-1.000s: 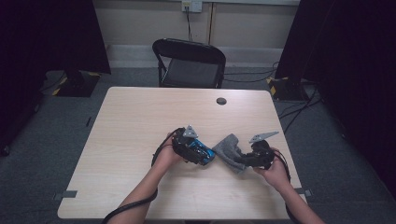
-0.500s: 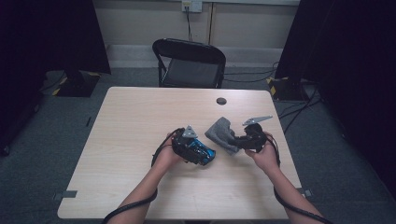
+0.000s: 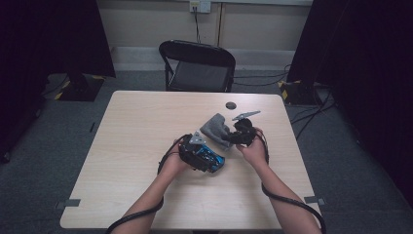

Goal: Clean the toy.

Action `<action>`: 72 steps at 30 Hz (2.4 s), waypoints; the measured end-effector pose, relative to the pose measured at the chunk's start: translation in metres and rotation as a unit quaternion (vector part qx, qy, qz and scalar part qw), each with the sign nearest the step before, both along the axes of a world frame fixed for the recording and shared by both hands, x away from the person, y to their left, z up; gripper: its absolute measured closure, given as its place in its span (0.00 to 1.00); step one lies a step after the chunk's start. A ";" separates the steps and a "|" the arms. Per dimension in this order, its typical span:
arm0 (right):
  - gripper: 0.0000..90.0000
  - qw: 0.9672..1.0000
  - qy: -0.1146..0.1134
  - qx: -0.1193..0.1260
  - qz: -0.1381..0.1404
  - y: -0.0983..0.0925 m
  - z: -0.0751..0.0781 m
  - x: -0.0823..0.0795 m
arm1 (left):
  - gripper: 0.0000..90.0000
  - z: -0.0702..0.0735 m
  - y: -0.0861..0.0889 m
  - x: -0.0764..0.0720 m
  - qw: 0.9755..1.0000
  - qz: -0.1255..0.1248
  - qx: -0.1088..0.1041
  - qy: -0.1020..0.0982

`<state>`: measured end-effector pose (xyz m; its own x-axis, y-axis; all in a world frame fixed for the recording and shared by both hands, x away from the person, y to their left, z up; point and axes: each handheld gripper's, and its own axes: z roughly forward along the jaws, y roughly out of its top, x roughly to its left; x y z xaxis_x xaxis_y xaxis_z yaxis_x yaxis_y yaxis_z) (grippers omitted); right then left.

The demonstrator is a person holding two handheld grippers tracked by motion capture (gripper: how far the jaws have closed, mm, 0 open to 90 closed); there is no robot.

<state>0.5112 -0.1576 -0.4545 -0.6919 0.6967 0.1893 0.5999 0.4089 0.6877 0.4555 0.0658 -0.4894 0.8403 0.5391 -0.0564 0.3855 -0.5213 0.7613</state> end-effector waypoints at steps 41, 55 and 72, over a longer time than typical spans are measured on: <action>0.86 0.998 0.029 -0.015 0.059 0.023 -0.030 -0.001 | 0.01 0.001 0.000 0.000 1.000 0.001 0.004 0.003; 0.85 0.997 0.020 -0.021 0.072 0.004 -0.029 -0.019 | 0.01 0.001 -0.001 0.000 1.000 0.002 0.001 0.002; 0.85 0.997 0.017 -0.027 0.075 -0.014 -0.028 -0.036 | 0.01 0.001 -0.001 0.000 1.000 0.001 0.003 0.003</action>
<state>0.4755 -0.1713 -0.4826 -0.7836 0.5950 0.1786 0.5507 0.5322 0.6430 0.4559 0.0653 -0.4885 0.8386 0.5416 -0.0575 0.3910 -0.5252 0.7558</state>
